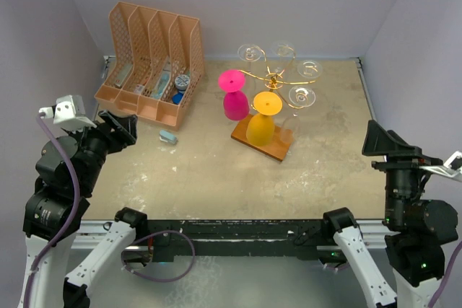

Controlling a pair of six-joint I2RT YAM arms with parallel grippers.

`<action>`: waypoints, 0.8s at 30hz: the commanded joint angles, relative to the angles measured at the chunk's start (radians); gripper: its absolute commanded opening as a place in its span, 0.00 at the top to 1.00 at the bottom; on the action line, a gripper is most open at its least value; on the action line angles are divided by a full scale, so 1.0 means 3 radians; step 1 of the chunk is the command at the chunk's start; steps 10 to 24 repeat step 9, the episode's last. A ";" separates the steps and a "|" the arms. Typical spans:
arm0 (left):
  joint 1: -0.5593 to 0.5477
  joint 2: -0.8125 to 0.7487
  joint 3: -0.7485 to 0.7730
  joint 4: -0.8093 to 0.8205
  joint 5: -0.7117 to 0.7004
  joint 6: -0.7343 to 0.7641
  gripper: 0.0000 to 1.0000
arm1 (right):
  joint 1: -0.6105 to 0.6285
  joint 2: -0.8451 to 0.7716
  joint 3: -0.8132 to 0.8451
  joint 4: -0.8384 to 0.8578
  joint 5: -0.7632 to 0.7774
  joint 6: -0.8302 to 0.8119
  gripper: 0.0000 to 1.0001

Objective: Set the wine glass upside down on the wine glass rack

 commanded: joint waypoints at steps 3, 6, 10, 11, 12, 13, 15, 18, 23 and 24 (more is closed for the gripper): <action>-0.0002 -0.0071 0.0154 -0.0007 -0.0047 0.0174 0.31 | -0.0005 -0.0155 0.0038 -0.0033 0.0144 0.0075 0.22; 0.0002 -0.0086 0.0159 0.0020 0.0013 0.0201 0.31 | -0.0006 -0.0157 0.0050 -0.0034 0.0203 0.0118 0.22; 0.0002 -0.0113 0.0155 0.0058 0.0018 0.0189 0.31 | -0.0006 -0.0162 0.0062 -0.0037 0.0252 0.0157 0.21; 0.0002 -0.0113 0.0155 0.0058 0.0018 0.0189 0.31 | -0.0006 -0.0162 0.0062 -0.0037 0.0252 0.0157 0.21; 0.0002 -0.0113 0.0155 0.0058 0.0018 0.0189 0.31 | -0.0006 -0.0162 0.0062 -0.0037 0.0252 0.0157 0.21; 0.0002 -0.0113 0.0155 0.0058 0.0018 0.0189 0.31 | -0.0006 -0.0162 0.0062 -0.0037 0.0252 0.0157 0.21; 0.0002 -0.0113 0.0155 0.0058 0.0018 0.0189 0.31 | -0.0006 -0.0162 0.0062 -0.0037 0.0252 0.0157 0.21; 0.0002 -0.0113 0.0155 0.0058 0.0018 0.0189 0.31 | -0.0006 -0.0162 0.0062 -0.0037 0.0252 0.0157 0.21; 0.0002 -0.0113 0.0155 0.0058 0.0018 0.0189 0.31 | -0.0006 -0.0162 0.0062 -0.0037 0.0252 0.0157 0.21; 0.0002 -0.0113 0.0155 0.0058 0.0018 0.0189 0.31 | -0.0006 -0.0162 0.0062 -0.0037 0.0252 0.0157 0.21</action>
